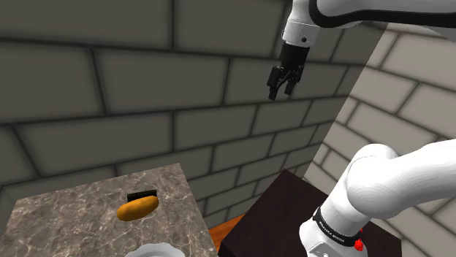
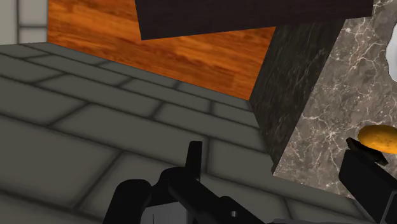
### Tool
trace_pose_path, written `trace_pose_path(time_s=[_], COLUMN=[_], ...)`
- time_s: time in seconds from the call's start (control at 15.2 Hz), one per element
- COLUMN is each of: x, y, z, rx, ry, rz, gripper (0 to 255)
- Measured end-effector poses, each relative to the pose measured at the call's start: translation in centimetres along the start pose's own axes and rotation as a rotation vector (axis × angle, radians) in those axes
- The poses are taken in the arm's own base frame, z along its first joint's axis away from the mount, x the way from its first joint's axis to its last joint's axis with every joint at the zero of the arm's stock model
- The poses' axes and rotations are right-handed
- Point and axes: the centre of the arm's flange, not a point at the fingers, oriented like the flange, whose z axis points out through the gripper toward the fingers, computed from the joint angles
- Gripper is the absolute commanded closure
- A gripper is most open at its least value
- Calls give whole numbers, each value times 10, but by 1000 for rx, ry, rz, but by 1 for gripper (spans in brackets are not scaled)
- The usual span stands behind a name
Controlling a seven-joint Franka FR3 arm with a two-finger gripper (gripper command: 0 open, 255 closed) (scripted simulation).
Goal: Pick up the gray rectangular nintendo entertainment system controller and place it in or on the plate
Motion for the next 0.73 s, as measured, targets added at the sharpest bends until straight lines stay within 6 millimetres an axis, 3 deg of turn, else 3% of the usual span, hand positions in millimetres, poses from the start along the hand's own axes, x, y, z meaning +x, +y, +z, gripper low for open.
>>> trace_pose_path(time_s=[0.2, 0.73], x=[7, 68], y=[-7, -57], z=[9, 79], rx=[4, 28], ry=[-4, -27], rz=[-14, -103], gripper=[0, 0])
